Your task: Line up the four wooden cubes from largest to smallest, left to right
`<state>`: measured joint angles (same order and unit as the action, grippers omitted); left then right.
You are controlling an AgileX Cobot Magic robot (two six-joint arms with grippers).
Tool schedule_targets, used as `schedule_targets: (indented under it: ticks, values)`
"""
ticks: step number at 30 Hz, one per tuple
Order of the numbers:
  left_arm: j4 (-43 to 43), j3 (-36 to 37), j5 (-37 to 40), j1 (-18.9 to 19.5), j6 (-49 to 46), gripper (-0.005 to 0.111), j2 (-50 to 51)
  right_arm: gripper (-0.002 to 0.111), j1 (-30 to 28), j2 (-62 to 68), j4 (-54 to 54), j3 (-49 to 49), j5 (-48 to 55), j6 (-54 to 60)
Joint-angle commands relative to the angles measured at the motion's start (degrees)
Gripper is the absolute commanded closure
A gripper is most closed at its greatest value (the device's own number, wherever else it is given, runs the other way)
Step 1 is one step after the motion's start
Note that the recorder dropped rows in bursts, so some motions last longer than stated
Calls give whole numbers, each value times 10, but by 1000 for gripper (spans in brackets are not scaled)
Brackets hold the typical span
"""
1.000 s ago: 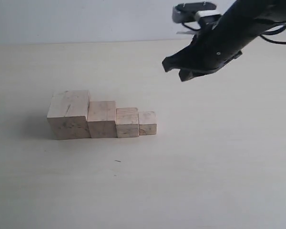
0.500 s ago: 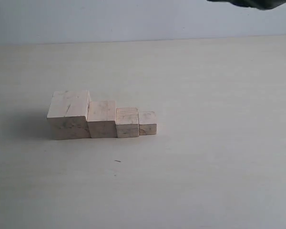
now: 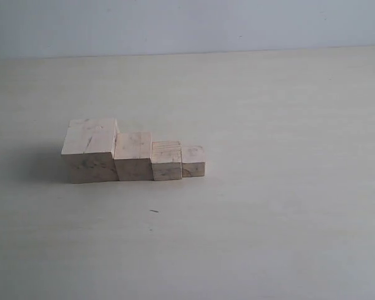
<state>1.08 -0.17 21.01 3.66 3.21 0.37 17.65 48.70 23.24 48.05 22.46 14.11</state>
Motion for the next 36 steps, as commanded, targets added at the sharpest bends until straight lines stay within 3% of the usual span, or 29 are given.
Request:
schedule_targets:
  ticks: [1, 3, 6, 13, 19, 25, 32, 36]
  values:
    - [0, 2, -7, -3, 3, 107, -4, 108, -122, -156, 13, -143, -44, 13]
    - [0, 2, -7, -3, 3, 107, -4, 108, -162, -243, 12, -215, -81, 52]
    - [0, 2, -7, -3, 3, 107, -4, 108, -174, -348, 12, -301, -108, 132]
    - [0, 2, -7, -3, 3, 107, -4, 108, -174, -444, 15, -436, -125, 110]
    - [0, 2, -7, -3, 3, 107, -4, 108, -174, -447, 3, -436, -125, 52]
    - [0, 2, -7, -3, 3, 107, -4, 108, -174, -447, -204, -436, -100, -141]
    - [0, 2, -7, -3, 3, 107, -4, 108, -174, -471, -202, -481, -119, -131]
    - [0, 2, -7, -3, 3, 107, -4, 108, -174, -487, -192, -481, -71, -130]
